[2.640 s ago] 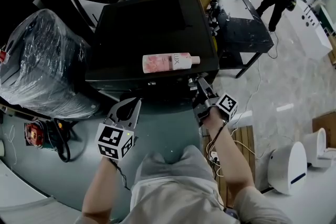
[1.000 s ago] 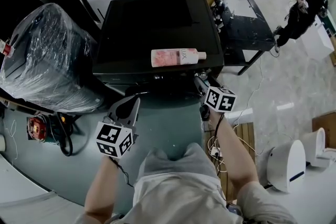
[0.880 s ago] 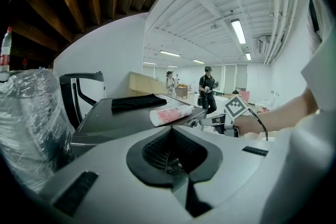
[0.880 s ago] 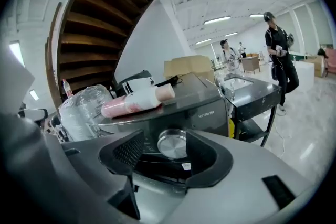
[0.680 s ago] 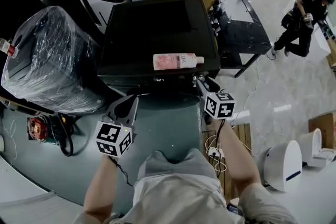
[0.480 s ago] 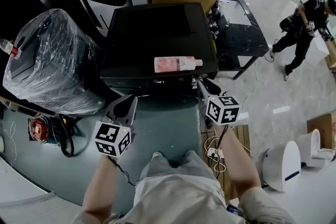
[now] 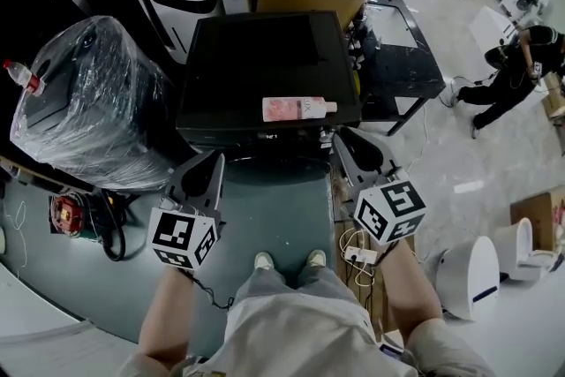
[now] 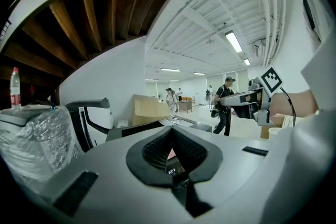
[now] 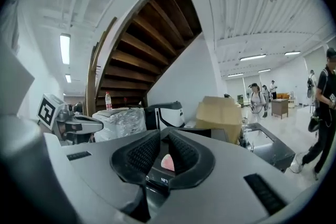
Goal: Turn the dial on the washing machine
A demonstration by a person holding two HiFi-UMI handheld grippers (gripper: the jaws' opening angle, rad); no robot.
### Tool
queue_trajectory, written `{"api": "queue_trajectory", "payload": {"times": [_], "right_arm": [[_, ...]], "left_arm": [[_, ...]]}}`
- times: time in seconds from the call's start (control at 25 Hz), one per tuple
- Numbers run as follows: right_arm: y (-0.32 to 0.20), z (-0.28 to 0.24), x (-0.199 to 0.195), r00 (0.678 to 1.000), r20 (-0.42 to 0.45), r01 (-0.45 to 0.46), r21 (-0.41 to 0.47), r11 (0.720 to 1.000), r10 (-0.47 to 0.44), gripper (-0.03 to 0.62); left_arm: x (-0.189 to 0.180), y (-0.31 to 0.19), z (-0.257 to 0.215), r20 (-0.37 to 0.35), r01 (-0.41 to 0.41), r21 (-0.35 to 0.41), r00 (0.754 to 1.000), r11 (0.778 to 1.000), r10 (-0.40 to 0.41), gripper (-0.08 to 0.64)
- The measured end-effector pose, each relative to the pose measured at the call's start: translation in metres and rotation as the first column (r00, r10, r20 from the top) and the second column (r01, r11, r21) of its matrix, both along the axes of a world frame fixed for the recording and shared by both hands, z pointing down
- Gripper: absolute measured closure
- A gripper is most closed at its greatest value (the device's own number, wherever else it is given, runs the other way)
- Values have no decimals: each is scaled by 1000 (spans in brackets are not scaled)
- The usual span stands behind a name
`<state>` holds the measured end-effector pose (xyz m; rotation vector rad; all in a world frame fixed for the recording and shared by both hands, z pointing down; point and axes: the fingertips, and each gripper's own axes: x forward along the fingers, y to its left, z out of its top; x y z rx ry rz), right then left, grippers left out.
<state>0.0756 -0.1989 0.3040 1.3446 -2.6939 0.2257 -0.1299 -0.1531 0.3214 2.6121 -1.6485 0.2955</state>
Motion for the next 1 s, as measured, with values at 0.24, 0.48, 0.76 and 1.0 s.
{"api": "queue_trajectory", "payload": {"times": [0.24, 0.48, 0.76, 1.0], "right_arm": [[29, -56, -12, 997, 63, 38, 61, 997, -42, 538], [57, -106, -13, 999, -6, 48, 187, 981, -48, 551], [90, -151, -14, 996, -12, 84, 294, 952, -84, 559], [106, -166, -11, 996, 37, 63, 339, 939, -80, 565]], "left_arm": [[2, 18, -50, 115, -12, 89, 993, 996, 2, 540], [8, 39, -96, 176, -25, 192, 984, 981, -9, 540], [26, 61, -139, 110, -26, 236, 994, 971, -1, 540], [33, 71, -149, 122, -33, 244, 993, 969, 3, 538]]}}
